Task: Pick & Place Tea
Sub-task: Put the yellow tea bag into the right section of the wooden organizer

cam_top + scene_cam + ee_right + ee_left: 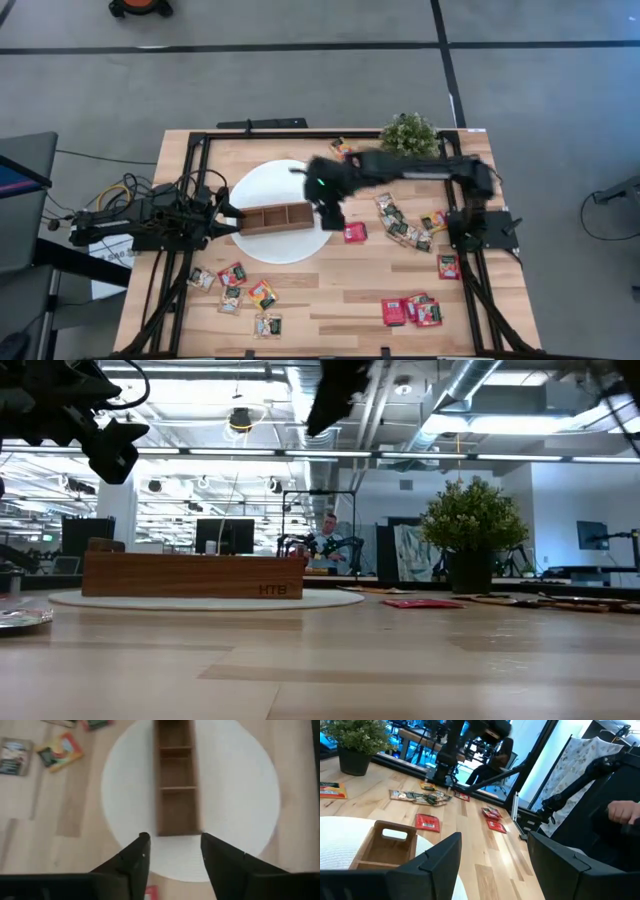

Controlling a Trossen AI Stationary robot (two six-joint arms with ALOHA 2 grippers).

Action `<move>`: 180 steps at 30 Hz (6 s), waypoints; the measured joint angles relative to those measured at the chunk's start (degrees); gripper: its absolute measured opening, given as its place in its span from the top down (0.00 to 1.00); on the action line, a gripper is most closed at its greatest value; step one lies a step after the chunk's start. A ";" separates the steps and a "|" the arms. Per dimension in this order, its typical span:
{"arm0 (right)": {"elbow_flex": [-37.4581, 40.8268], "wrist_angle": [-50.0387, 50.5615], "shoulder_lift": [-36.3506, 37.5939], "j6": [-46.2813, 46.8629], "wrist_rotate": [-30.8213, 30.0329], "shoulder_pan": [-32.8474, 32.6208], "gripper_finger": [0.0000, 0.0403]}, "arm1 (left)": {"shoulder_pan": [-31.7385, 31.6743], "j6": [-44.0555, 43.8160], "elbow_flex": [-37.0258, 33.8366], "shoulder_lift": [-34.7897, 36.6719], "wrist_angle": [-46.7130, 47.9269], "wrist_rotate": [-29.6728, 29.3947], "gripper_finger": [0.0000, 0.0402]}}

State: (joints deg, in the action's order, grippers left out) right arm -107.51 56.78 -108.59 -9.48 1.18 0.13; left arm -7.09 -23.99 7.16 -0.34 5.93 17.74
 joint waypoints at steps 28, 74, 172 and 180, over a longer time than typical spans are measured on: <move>52.98 -56.88 12.34 13.01 -13.41 -22.25 0.76 | 21.76 15.24 29.49 -53.08 14.91 -32.31 0.45; 55.30 -65.51 10.03 21.73 -17.84 -33.60 0.76 | 42.32 24.83 47.30 -99.68 16.48 -25.15 0.63; 54.73 -92.06 -1.58 40.14 -20.77 -20.15 0.57 | 43.89 -20.69 47.17 -99.80 3.82 -84.88 1.00; 52.40 -92.77 -1.58 38.79 -19.52 -18.28 0.71 | 43.98 -20.63 47.17 -99.80 3.82 -85.27 1.00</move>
State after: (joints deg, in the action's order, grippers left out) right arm -55.11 -35.99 -110.17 29.31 -18.34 -18.15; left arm 36.88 -44.62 54.33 -100.14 9.76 -67.53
